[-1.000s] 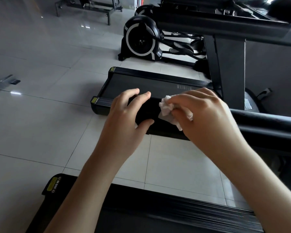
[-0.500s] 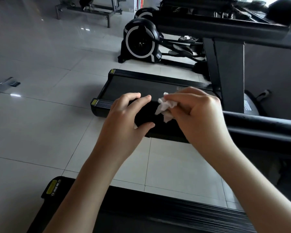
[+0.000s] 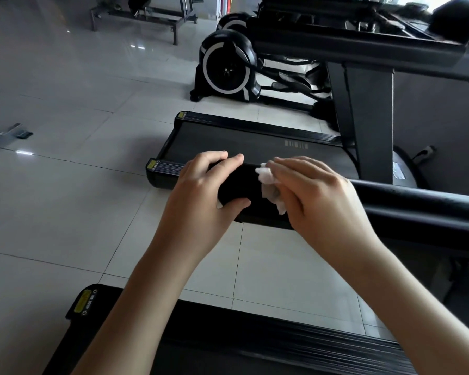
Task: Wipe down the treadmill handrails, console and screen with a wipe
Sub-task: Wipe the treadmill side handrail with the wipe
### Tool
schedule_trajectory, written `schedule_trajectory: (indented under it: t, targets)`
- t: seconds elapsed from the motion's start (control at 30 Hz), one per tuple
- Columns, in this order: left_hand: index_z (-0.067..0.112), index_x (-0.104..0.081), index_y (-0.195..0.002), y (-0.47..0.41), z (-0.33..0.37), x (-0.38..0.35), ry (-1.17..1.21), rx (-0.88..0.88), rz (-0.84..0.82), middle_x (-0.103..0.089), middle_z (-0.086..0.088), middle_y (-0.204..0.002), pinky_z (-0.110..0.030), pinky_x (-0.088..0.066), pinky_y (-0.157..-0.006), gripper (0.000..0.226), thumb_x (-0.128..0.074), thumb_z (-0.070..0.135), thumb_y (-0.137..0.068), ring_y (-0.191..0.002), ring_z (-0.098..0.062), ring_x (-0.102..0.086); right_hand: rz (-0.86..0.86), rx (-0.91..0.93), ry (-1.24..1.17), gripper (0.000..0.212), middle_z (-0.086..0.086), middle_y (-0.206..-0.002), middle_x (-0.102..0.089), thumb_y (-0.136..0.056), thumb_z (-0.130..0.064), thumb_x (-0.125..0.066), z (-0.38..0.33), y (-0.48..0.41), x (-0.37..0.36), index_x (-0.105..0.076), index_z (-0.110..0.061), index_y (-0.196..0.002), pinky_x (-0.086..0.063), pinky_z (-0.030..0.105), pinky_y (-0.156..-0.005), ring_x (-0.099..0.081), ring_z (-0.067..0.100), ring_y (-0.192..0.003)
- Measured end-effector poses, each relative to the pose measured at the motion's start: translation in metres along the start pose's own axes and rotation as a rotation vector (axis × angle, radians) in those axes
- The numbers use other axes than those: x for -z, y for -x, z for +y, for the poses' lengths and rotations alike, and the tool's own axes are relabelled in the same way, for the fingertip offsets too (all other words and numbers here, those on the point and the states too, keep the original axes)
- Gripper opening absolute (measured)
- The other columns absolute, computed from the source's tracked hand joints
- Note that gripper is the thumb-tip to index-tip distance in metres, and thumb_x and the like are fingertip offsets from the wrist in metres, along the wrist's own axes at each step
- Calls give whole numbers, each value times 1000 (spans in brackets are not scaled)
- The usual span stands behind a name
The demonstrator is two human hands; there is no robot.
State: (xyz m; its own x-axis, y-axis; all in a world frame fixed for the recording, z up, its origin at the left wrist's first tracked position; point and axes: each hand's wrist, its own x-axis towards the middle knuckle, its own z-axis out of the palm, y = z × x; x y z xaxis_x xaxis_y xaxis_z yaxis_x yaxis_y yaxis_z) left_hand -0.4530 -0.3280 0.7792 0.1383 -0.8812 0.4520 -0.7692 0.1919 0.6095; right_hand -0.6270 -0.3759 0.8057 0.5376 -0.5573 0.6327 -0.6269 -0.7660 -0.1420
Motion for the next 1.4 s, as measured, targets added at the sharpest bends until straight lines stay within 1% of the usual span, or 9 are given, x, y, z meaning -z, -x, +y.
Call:
schedule_trajectory:
  t: [0.1, 0.3, 0.4, 0.5, 0.63, 0.8, 1.0, 1.23, 1.4]
  targets:
    - [16, -60, -130, 0, 2, 1, 1, 6, 2, -56, -6, -129, -25, -35, -95, 62, -65, 31, -71, -122, -23, -51, 10, 69, -3, 34, 3, -106, -72, -87, -7, -45, 4, 10, 11, -74, -7, -106, -56, 29, -79, -68, 23, -103]
    - [19, -58, -133, 1, 1, 1, 1, 16, -7, -53, -2, -132, -22, -33, -96, 61, -80, 19, -75, -125, -19, -47, 50, -27, -118, 39, 3, -93, -74, -81, -8, -39, -1, -11, 3, -75, -8, -97, -60, 40, -62, -72, 23, -90]
    - [18, -59, -131, 1, 1, 1, -3, 3, 7, -55, -3, -130, -23, -34, -96, 63, -82, 15, -73, -124, -20, -49, 1, 29, -141, 34, 7, -106, -72, -88, -6, -43, -1, 0, 3, -73, -3, -104, -58, 42, -82, -67, 25, -107]
    - [17, -60, -130, 0, -1, 0, -3, -4, 14, -56, -4, -130, -24, -36, -94, 63, -83, 13, -71, -122, -22, -50, -140, 38, -39, 47, 9, -133, -59, -89, -14, -35, -1, 15, 14, -63, -6, -127, -38, 45, -108, -54, 26, -125]
    - [15, -61, -130, -1, -2, 0, -6, -27, 14, -56, -6, -129, -26, -37, -94, 62, -82, 12, -71, -121, -24, -52, -279, 72, 6, 52, 12, -143, -49, -91, -16, -32, 7, 11, 20, -49, -5, -139, -32, 43, -112, -45, 26, -134]
    - [14, -59, -131, 1, -3, -1, -5, -35, 23, -55, -7, -130, -26, -37, -95, 63, -82, 13, -72, -123, -25, -51, -157, 92, 73, 41, 16, -134, -57, -88, -8, -55, 11, 3, 0, -60, -2, -128, -40, 38, -105, -59, 29, -118]
    - [5, -54, -133, -2, -6, 1, 30, -15, 10, -55, -7, -132, -6, -27, -98, 69, -83, 10, -71, -123, -21, -50, 6, 36, 121, 37, 8, -123, -66, -96, -27, -46, 10, 7, 0, -69, -9, -117, -44, 34, -100, -65, 23, -110]
    - [5, -59, -127, -2, -10, 0, 72, -46, 37, -55, -9, -130, -4, -26, -100, 63, -83, 7, -69, -122, -16, -48, 56, 104, 139, 32, 4, -119, -68, -97, -25, -49, 5, 11, -4, -71, -10, -115, -49, 37, -97, -66, 19, -107]
    - [15, -50, -136, 1, -10, 1, 200, 49, -7, -50, 8, -128, -1, -27, -97, 69, -80, 11, -74, -117, 5, -42, 130, 12, 123, 34, -6, -86, -75, -93, -30, -47, -10, -20, -12, -75, -16, -80, -47, 21, -77, -63, 7, -79]
